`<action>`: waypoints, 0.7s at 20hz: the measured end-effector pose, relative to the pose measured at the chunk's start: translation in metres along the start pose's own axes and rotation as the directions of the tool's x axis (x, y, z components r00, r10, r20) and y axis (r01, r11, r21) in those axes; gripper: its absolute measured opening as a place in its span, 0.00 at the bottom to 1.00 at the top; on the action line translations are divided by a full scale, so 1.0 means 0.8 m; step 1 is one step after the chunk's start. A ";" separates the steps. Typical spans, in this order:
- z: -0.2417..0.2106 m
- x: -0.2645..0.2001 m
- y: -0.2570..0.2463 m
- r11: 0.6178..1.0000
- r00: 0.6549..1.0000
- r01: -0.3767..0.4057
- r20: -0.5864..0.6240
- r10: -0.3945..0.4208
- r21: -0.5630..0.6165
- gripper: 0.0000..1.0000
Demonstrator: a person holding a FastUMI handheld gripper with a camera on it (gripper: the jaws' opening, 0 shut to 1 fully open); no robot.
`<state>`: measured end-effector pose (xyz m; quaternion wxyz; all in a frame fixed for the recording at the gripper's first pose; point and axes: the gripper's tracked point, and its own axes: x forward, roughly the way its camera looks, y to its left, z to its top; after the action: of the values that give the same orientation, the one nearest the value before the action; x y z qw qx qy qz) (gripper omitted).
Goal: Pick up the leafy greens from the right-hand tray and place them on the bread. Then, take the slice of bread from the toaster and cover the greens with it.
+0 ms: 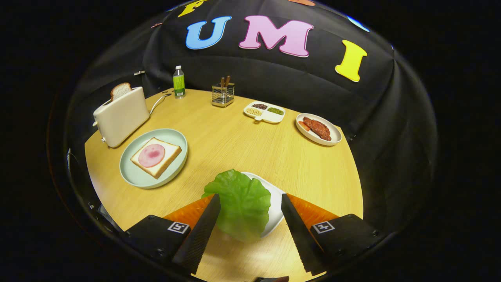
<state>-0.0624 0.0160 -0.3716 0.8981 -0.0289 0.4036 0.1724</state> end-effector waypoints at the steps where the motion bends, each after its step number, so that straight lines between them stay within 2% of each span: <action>1: -0.007 0.009 0.001 1.000 1.000 -0.003 -0.021 0.003 -0.014 0.98; 6: -0.026 0.043 0.018 0.998 0.993 -0.064 -0.101 0.064 -0.004 0.96; 10: -0.047 0.061 0.029 0.995 0.981 -0.096 -0.174 0.089 -0.031 0.88; 14: -0.047 0.070 0.036 0.991 0.974 -0.117 -0.187 0.126 0.059 0.76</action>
<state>-0.0644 0.0521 -0.4352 0.8435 0.0007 0.4927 0.2138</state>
